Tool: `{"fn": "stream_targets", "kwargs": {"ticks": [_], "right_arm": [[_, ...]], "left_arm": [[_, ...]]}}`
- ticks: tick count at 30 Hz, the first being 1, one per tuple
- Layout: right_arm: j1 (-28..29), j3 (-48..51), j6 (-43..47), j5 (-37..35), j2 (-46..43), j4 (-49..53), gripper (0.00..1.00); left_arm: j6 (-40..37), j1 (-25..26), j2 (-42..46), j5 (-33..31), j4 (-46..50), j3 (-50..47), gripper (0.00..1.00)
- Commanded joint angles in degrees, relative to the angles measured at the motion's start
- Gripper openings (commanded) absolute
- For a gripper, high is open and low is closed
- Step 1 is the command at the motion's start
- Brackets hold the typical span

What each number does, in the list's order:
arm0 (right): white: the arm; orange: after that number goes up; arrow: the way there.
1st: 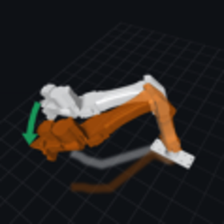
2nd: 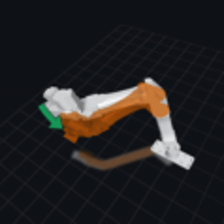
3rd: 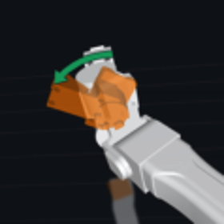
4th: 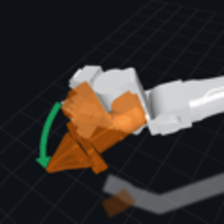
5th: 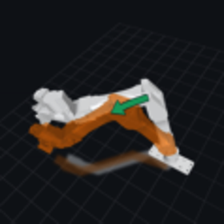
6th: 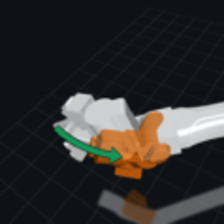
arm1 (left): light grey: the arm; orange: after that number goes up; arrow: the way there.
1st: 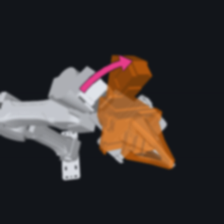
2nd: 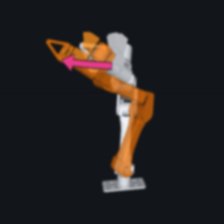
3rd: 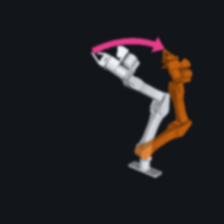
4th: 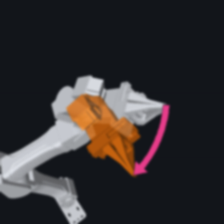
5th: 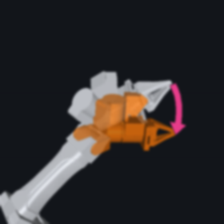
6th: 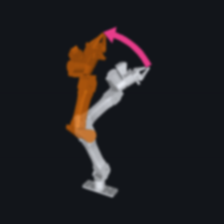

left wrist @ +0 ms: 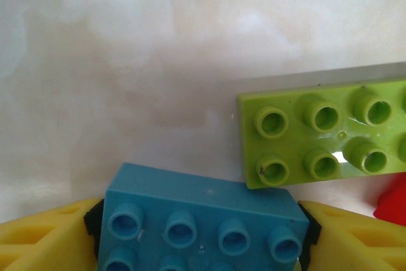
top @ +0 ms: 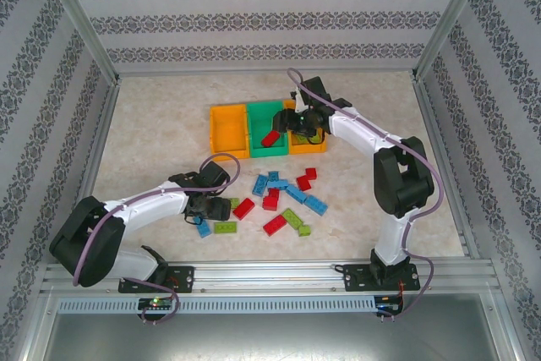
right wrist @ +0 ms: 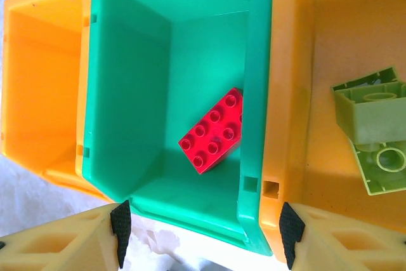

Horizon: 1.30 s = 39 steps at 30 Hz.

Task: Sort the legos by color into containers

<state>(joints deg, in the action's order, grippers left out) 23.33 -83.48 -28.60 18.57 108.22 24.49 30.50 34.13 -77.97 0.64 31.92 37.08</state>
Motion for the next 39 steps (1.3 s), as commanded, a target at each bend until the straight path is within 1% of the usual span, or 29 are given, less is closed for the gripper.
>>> {"fn": "stream_targets", "kwargs": {"ticks": [1, 4, 7, 11, 13, 15, 19, 24, 31, 39], "right_arm": [[-0.7, 1.0, -0.8, 1.3, -2.8, -1.5, 0.67], [-0.9, 1.4, -0.9, 1.5, -2.8, -1.8, 0.67], [-1.0, 1.7, -0.9, 1.4, -3.1, -2.0, 0.67], [-0.9, 2.1, -0.7, 1.5, -3.5, -2.1, 0.64], [-0.9, 2.6, -0.5, 1.2, -4.0, -2.4, 0.6], [-0.8, 3.3, -0.4, 1.0, -4.6, -3.0, 0.53], [-0.8, 4.1, -0.2, 0.8, -5.3, -3.0, 0.38], [-0.8, 5.2, 0.1, 0.6, -6.1, -3.0, 0.25], [-0.8, 9.5, 1.0, -0.7, -9.2, -3.4, 0.17], [-1.1, 16.9, 2.4, -4.3, -15.3, -3.8, 0.14]], "left_arm": [[0.7, 0.8, -0.5, 0.6, -0.2, 0.1, 0.75], [0.6, 0.8, -1.1, 0.9, -0.5, 0.3, 0.7], [0.9, 0.8, -1.5, 1.0, -0.7, 0.3, 0.63], [1.7, 0.8, -1.5, 0.4, -0.8, 0.4, 0.58], [2.0, 0.8, -1.2, -0.2, -0.2, 0.7, 0.55], [2.2, 0.8, -0.6, -1.0, 0.5, 0.8, 0.53], [2.8, 0.8, 0.9, -2.4, 1.3, 0.8, 0.52], [3.3, 0.8, 2.5, -2.8, 2.1, 1.6, 0.52], [3.5, 0.7, 4.9, -4.5, 4.7, 2.7, 0.51], [3.2, 0.7, 6.7, -4.9, 6.1, 5.9, 0.5]]}}
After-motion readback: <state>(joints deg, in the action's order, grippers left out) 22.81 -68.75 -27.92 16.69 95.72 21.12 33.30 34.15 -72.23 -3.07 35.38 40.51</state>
